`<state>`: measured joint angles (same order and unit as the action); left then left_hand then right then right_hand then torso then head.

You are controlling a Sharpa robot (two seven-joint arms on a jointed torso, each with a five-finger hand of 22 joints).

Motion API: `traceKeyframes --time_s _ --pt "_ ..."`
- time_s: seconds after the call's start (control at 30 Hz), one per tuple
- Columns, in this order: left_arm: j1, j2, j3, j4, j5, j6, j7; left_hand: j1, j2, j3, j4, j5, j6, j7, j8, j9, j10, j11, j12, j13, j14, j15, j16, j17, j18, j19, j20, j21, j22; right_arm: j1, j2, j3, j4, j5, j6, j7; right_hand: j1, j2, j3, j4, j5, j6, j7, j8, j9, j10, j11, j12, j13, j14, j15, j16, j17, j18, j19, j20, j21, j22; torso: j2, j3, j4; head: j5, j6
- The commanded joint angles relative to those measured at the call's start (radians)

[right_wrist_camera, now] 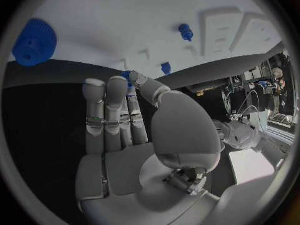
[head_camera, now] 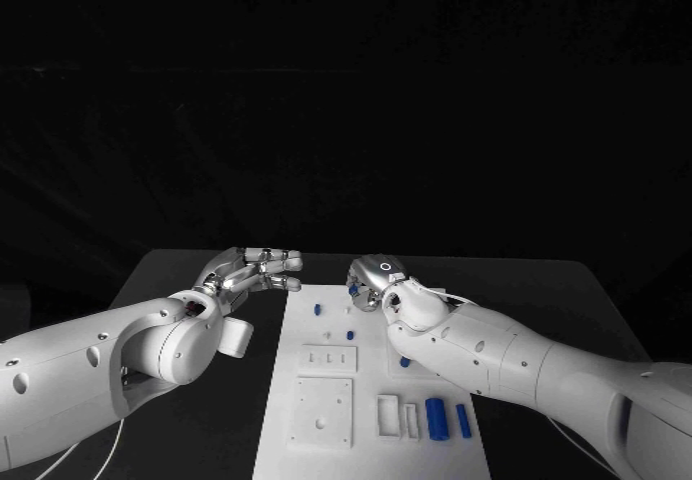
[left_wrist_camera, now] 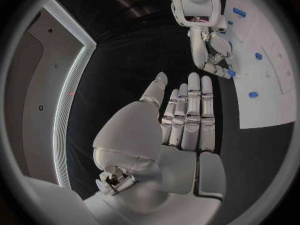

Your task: Assemble the parts on the task board

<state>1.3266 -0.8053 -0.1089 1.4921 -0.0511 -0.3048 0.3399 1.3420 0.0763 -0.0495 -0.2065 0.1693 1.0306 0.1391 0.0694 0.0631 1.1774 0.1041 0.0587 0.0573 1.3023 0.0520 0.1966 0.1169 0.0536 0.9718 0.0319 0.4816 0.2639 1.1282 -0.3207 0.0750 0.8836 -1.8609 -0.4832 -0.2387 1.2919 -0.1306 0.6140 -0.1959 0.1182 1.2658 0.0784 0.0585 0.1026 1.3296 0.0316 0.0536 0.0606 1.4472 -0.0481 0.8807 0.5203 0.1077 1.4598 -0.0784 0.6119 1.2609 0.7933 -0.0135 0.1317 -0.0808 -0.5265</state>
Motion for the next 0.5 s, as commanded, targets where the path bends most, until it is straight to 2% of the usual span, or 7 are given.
traceKeyframes --time_s 0.03,0.37,0.5 --pt "0.004 0.003 0.001 0.004 -0.008 0.014 0.006 -0.004 0.002 -0.004 0.000 -0.001 -0.007 0.001 -0.003 0.001 -0.004 -0.001 0.001 0.001 -0.006 0.000 0.003 -0.002 0.000 -0.002 0.001 0.001 -0.001 0.001 0.005 0.000 -0.006 -0.010 0.005 0.005 0.002 0.005 0.000 -0.004 0.003 0.005 0.002 0.005 0.000 0.007 -0.002 0.005 0.001 -0.002 -0.006 -0.007 -0.001 0.010 0.011 0.003 -0.003 0.001 0.003 -0.0008 0.0003 0.001 0.000" --pt "0.007 0.005 0.001 0.006 -0.009 0.009 0.008 -0.002 0.005 -0.009 -0.003 -0.001 -0.008 0.002 -0.003 0.001 -0.004 -0.001 0.001 0.001 -0.006 -0.001 0.003 -0.002 0.000 -0.002 0.001 0.003 -0.004 0.000 0.018 -0.001 -0.027 -0.011 0.017 0.001 0.001 0.007 -0.003 -0.008 0.007 0.005 0.002 0.005 -0.002 0.006 -0.002 0.005 0.001 -0.003 -0.006 -0.007 -0.002 0.011 0.015 0.003 -0.016 0.011 0.004 -0.0011 -0.0001 0.002 -0.002" --pt "0.009 0.005 0.001 0.007 -0.009 0.008 0.008 -0.002 0.005 -0.009 -0.003 -0.001 -0.008 0.002 -0.003 0.001 -0.004 -0.001 0.001 0.001 -0.006 -0.001 0.003 -0.002 0.000 -0.002 0.001 0.003 -0.004 0.000 0.023 -0.002 -0.036 -0.013 0.020 0.000 0.000 0.007 -0.002 -0.009 0.009 0.004 0.002 0.005 -0.003 0.005 -0.002 0.005 0.001 -0.003 -0.006 -0.007 -0.002 0.010 0.017 0.003 -0.024 0.018 0.005 -0.0010 0.0000 0.008 -0.006"
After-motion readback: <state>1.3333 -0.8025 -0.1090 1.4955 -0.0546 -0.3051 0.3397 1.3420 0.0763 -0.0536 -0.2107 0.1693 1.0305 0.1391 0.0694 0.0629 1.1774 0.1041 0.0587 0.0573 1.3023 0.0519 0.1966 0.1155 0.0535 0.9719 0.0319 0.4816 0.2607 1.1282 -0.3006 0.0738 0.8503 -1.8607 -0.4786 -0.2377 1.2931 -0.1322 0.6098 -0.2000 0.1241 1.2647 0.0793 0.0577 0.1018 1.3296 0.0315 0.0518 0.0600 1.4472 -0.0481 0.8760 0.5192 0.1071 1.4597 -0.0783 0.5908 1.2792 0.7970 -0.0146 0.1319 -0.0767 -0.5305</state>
